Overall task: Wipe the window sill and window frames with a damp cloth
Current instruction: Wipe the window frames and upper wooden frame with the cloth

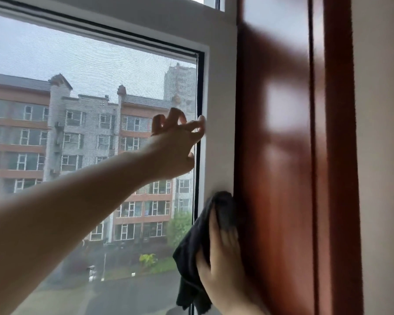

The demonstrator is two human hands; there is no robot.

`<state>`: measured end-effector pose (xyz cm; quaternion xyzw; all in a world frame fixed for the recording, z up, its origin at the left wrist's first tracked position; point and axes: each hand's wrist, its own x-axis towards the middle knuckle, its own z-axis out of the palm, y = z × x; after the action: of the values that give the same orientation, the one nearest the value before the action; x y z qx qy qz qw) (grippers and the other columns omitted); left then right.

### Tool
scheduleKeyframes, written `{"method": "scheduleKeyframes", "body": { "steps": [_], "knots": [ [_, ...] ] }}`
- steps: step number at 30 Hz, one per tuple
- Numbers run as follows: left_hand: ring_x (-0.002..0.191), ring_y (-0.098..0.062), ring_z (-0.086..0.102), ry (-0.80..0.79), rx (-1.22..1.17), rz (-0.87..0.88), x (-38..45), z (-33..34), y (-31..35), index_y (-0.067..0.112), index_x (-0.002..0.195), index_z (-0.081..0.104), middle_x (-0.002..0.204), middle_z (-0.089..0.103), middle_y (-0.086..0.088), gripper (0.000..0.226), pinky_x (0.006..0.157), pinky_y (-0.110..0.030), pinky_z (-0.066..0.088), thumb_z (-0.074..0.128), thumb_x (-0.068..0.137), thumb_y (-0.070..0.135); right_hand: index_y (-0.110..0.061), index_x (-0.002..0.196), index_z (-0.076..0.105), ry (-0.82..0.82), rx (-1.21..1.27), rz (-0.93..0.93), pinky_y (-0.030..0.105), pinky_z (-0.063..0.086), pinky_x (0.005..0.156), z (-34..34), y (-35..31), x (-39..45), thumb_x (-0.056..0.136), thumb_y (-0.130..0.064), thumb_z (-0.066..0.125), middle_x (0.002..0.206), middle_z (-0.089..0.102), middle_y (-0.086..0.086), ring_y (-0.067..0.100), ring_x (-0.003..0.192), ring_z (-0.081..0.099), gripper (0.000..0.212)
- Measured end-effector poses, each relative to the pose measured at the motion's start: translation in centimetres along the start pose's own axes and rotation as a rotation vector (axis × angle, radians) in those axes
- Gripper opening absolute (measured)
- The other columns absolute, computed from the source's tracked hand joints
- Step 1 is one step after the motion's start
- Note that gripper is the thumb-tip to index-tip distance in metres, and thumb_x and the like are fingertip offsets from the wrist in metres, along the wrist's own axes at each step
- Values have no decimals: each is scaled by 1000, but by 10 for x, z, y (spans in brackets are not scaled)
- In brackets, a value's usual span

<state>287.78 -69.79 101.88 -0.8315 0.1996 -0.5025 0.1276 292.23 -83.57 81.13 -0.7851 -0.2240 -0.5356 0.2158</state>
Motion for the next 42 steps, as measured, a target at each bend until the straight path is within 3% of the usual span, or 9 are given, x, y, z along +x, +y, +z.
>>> {"method": "scheduleKeyframes", "body": {
  "steps": [6,10,18,23,27,35,38,42],
  "knots": [
    [134,-21,13,-70,-43,23,-4,0,-3,23,152,5,157,13,17,83,100,-39,16,52,83,23,-32,149,-9,-23,22,16,26,0,118,-9,-9,13,86,-25,46,156,1,-9,4,145,-4,84],
    [135,-25,14,-109,-60,59,-5,-4,-10,21,152,4,156,19,14,86,104,-42,17,51,81,24,-26,148,-6,-80,-65,54,26,0,118,-14,-12,13,88,-22,51,158,10,5,16,145,4,84],
    [129,-23,18,-110,-92,120,4,-8,-15,12,149,14,141,40,8,80,107,-44,14,47,78,21,-16,150,0,-33,-116,79,17,-6,114,-9,-15,14,87,-17,52,155,15,8,19,143,9,82],
    [126,-21,19,-116,-98,152,6,-6,-22,18,150,13,143,40,10,81,104,-43,16,47,76,21,-19,147,-6,45,-84,87,27,0,118,-12,-20,46,89,-14,48,156,13,9,19,144,7,80],
    [124,-21,20,-127,-100,124,7,-6,-23,23,150,15,143,41,11,80,101,-42,16,46,76,18,-13,151,2,105,-92,93,30,3,118,-21,-21,86,87,-15,44,153,23,18,28,142,17,77],
    [130,-21,17,-128,-164,38,-7,-13,-9,31,150,19,156,9,22,79,100,-40,20,46,79,13,-26,150,-8,61,-104,24,32,13,114,-4,-14,18,88,-27,40,149,32,13,20,136,21,80],
    [130,-18,16,-110,-183,19,-3,-21,-10,33,148,26,153,20,24,74,101,-39,16,48,80,12,-13,151,4,121,-109,-5,33,13,115,-16,-11,66,87,-29,39,150,31,18,26,138,22,75],
    [131,-15,14,-47,-226,-37,5,-28,-17,36,142,39,149,27,28,68,95,-34,10,48,80,7,-9,151,6,129,-73,20,42,15,118,-45,-15,159,93,-21,46,152,23,20,37,141,19,72]
  ]
}}
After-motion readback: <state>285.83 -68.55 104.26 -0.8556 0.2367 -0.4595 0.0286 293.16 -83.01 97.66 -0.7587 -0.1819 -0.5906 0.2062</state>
